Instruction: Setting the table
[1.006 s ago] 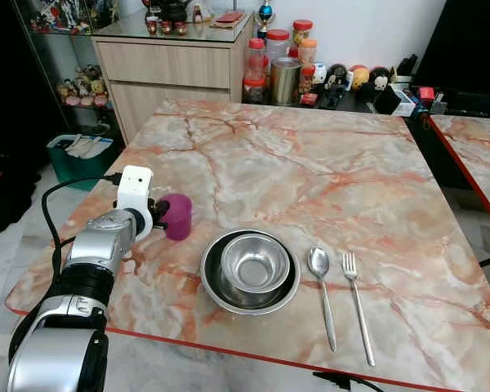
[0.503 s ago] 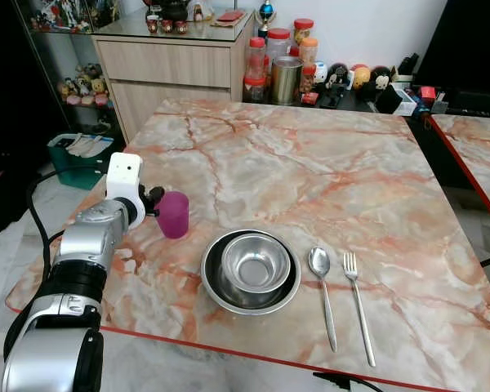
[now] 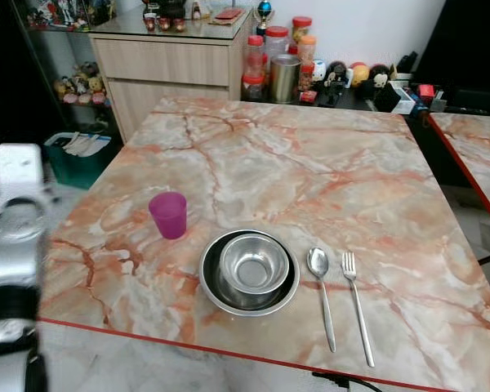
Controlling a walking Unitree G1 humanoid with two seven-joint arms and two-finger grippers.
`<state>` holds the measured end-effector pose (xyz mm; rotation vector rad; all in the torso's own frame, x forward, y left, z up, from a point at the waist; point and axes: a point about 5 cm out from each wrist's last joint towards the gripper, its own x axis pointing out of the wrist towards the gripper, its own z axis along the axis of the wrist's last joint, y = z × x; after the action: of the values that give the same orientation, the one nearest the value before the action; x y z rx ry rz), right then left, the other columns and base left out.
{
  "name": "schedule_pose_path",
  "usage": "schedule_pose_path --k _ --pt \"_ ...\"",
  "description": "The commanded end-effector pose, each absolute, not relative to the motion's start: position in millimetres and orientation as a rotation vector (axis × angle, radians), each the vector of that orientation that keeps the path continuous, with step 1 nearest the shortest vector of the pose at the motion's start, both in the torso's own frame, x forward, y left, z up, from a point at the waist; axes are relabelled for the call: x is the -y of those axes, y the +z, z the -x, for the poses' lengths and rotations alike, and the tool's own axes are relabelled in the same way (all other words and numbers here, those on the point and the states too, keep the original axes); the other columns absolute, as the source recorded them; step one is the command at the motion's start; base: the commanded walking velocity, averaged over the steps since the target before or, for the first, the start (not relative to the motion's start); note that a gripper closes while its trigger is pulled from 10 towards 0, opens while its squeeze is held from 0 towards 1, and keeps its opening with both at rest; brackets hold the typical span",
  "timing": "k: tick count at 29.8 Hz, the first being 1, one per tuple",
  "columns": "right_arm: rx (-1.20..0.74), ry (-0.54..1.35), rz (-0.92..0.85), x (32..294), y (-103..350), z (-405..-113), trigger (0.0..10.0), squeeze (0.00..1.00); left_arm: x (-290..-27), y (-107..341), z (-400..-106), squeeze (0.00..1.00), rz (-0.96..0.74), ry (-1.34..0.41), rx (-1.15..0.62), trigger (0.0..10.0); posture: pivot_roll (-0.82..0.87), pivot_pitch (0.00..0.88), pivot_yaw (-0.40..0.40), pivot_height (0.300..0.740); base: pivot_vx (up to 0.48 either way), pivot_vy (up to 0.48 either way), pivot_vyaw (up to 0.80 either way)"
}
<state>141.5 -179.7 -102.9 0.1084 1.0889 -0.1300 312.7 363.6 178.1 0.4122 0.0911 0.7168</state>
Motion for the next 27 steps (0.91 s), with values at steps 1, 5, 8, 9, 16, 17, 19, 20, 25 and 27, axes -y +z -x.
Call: schedule_pose_path --k 1,5,8,9,16,17,19,20,25,27 --pt "-1.09 -0.136 -0.11 179.6 -102.7 -142.3 10.0 0.0 -383.5 160.5 -293.7 0.0 -0.463 0.831 -0.145 10.0 0.05 0.0 -0.029 0.74 0.0 0.0 0.0" --pt "-1.092 -0.135 -0.111 178.9 -102.8 -142.2 10.0 0.0 -400.1 137.4 -270.4 0.0 -0.491 0.924 -0.223 10.0 0.05 0.0 -0.028 0.74 0.0 0.0 0.0" --pt "-1.094 -0.136 -0.115 178.6 -103.0 -141.9 10.0 0.0 -414.4 94.5 -224.6 0.0 -0.452 1.112 -0.349 10.0 0.04 0.0 -0.026 0.74 0.0 0.0 0.0" --pt "-1.094 -0.136 -0.115 178.6 -103.0 -141.9 10.0 0.0 -414.4 94.5 -224.6 0.0 -0.452 1.112 -0.349 10.0 0.04 0.0 -0.026 0.74 0.0 0.0 0.0" --pt "-1.096 -0.135 -0.112 178.5 -103.2 -141.3 10.0 0.0 -391.6 15.1 -178.8 0.0 -0.344 1.062 -0.702 10.0 0.04 0.0 -0.025 0.74 0.0 0.0 0.0" --pt "-1.096 -0.136 -0.112 178.7 -103.3 -141.1 10.0 0.0 -382.8 3.4 -175.2 0.0 -0.312 1.014 -0.741 10.0 0.04 0.0 -0.024 0.74 0.0 0.0 0.0" --pt "-1.097 -0.137 -0.113 178.8 -103.4 -140.7 10.0 0.0 -372.5 -6.5 -174.9 0.0 -0.316 0.935 -0.778 10.0 0.04 0.0 -0.024 0.74 0.0 0.0 0.0" --pt "-1.098 -0.136 -0.111 178.8 -103.5 -140.4 10.0 0.0 -356.9 -20.8 -173.3 0.0 -0.302 0.835 -0.836 10.0 0.04 0.0 -0.021 0.74 0.0 0.0 0.0" --pt "-1.096 -0.132 -0.107 178.1 -103.3 -141.3 10.0 0.0 -324.0 -45.5 -170.3 0.0 -0.194 0.678 -0.923 10.0 0.04 0.0 -0.02 0.74 0.0 0.0 0.0" --pt "-1.095 -0.131 -0.107 177.8 -103.2 -141.6 10.0 0.0 -316.7 -49.7 -170.6 0.0 -0.175 0.631 -0.936 10.0 0.04 0.0 -0.02 0.74 0.0 0.0 0.0"
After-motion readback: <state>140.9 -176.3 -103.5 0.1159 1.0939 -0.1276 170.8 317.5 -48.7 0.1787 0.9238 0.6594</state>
